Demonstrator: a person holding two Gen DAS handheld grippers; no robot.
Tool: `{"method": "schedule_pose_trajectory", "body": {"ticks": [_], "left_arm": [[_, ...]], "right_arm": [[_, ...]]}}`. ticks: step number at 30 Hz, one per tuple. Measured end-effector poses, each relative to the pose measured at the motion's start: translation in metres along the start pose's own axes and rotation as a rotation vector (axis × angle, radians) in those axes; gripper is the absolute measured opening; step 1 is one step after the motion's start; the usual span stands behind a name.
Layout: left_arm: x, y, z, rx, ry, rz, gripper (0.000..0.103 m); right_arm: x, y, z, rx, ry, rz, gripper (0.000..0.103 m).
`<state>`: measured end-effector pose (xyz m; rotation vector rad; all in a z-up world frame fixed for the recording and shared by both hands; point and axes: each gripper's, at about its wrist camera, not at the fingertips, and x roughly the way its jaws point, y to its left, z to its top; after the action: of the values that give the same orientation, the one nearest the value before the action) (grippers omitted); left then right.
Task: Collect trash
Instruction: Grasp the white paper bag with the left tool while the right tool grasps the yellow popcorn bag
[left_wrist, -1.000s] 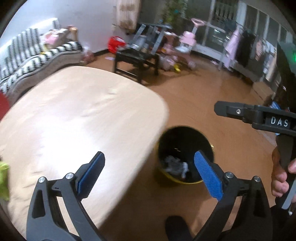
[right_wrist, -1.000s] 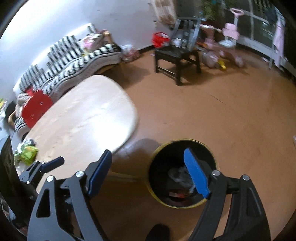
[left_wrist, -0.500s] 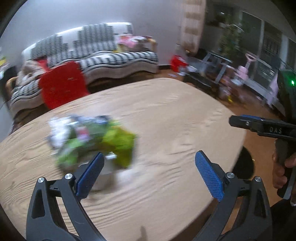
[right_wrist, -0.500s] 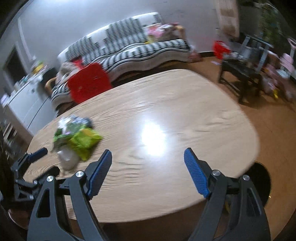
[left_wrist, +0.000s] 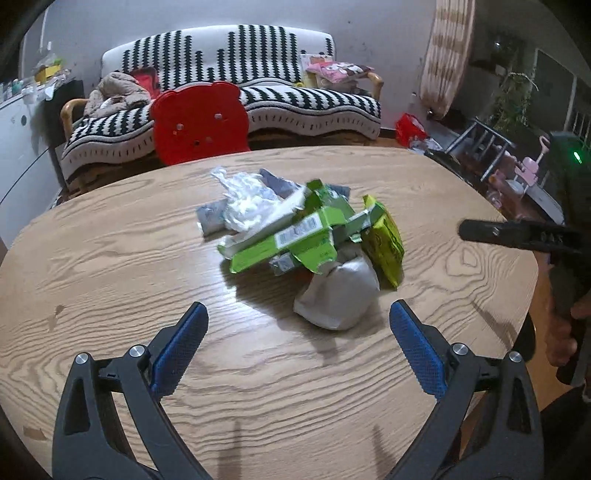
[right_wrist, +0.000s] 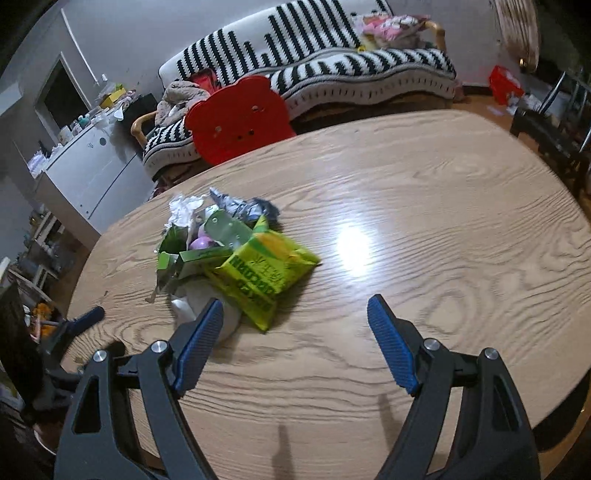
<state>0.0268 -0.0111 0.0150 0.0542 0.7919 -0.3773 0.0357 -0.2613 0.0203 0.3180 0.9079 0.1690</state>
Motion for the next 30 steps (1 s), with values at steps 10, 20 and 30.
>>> {"method": "schedule_pose_trajectory", "body": {"ticks": [10,20,30], "left_arm": [[0.06,-0.034,0.0,0.071,0.054,0.015,0.096],[0.088,-0.041,0.007,0.043,0.062,-0.012,0.09],[0.087,-0.049,0.006,0.034,0.079,-0.051,0.057]], "right_arm": [[0.055,-0.018,0.011,0.211,0.106,0.151,0.078],[0.083,-0.019,0.02,0.322,0.12,0.235,0.077],[0.092,-0.015,0.019,0.337,0.146,0.252,0.049]]}}
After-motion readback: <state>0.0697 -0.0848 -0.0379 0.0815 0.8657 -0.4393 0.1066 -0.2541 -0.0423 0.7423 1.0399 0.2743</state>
